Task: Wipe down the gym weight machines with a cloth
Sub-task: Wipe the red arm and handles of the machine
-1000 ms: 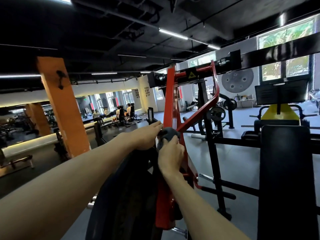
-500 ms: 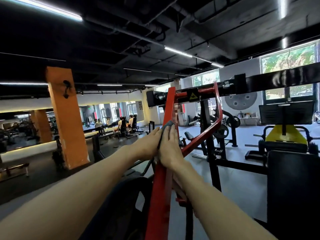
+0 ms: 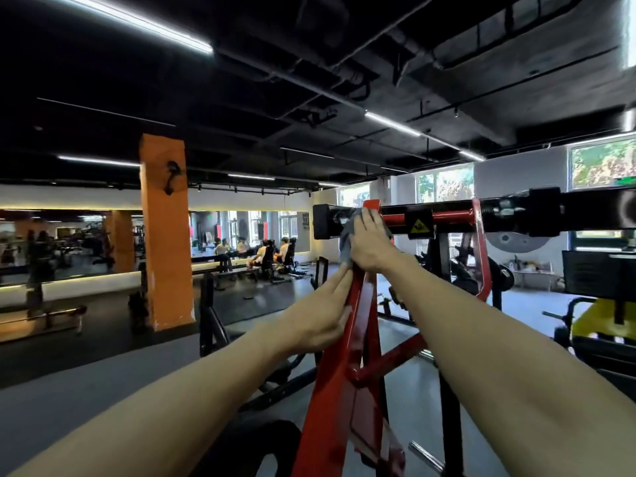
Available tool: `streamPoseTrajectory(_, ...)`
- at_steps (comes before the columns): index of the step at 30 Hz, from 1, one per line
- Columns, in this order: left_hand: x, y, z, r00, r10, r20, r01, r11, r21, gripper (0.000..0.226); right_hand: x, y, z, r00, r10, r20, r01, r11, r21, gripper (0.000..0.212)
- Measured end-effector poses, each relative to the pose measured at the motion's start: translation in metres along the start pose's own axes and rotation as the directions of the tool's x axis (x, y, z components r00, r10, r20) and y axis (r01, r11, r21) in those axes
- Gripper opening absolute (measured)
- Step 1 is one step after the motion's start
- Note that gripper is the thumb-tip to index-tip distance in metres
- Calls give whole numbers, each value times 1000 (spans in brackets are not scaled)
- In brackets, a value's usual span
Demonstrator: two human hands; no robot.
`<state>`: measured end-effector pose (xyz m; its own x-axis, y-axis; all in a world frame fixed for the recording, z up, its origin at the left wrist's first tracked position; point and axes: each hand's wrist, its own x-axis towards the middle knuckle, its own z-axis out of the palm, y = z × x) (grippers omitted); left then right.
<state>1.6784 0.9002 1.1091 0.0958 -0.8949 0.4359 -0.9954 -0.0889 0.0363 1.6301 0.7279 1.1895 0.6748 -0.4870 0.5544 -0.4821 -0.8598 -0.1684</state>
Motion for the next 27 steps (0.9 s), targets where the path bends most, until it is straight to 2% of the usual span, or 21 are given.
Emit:
streamPoseTrajectory(5,3,-3,3,1000,0,-4,0,1000,25,63,30,9,-16,997,-48,-61,41,993,-106,58)
streamPoseTrajectory(10,-4,-11,11,997,23,-70,-18,998,65,63,37,17,-4,996,54,-67,-47,994,101,63)
streamPoseTrajectory(15,-5,-9,9,995,41,-89,-36,998,51,57,-47,-15,23,990,138,-25,-123,937,326,69)
streamPoseTrajectory(20,-19,-14,0,978,141,-151,-123,985,124,35,-107,-32,41,959,277,61,-266,806,529,66)
streamPoseTrajectory(24,-7,-5,5,963,96,-252,-72,992,104,13,-99,-31,45,932,335,138,-343,690,637,68)
streamPoseTrajectory(27,4,2,14,950,13,-311,7,998,63,25,-84,-33,41,901,389,191,-387,526,757,78)
